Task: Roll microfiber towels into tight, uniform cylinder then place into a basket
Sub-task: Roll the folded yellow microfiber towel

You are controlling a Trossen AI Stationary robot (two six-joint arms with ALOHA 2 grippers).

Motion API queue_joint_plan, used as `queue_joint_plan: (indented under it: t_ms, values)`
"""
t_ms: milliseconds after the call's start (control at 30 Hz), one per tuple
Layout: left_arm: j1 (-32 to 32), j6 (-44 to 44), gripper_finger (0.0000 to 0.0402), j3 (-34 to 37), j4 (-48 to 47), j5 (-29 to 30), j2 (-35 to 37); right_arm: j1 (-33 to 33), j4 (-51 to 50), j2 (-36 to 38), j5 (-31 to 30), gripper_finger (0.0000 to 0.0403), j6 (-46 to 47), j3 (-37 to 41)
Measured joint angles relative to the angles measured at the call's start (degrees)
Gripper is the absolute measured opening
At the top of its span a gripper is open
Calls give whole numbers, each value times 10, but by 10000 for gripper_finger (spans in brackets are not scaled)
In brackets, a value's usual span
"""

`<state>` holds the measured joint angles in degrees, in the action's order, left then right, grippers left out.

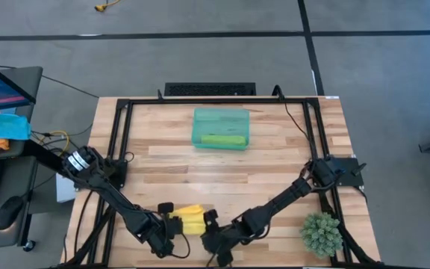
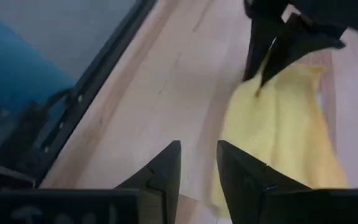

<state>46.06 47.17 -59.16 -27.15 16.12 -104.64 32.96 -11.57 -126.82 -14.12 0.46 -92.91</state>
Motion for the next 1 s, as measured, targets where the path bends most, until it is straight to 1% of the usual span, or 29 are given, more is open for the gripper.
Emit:
queue_joint_plan:
  t_ms: [67,133,267,367,500,600,700,867,1000]
  values:
    - [0,1,11,-5,1,-33,6,2,0,0,0,127,-41,0]
    - [1,2,16,-7,10,-52,12,1,-2,0,1,127,-80,0]
    - [0,6,23,-8,18,-60,16,-2,3,0,8,130,-141,3]
    - [-4,8,20,-8,20,-52,16,-10,4,0,21,142,-155,4]
    - [-10,30,16,-7,21,-25,17,-23,4,0,67,169,-158,4]
    - [-11,32,17,-7,22,-19,17,-27,0,0,67,190,-173,4]
    - [-10,40,19,-7,27,0,17,-29,-10,0,68,202,-174,4]
    - [-11,43,17,-7,27,22,18,-35,-52,0,68,203,-171,4]
    - [-11,37,18,-7,27,24,18,-42,-62,0,65,196,-150,4]
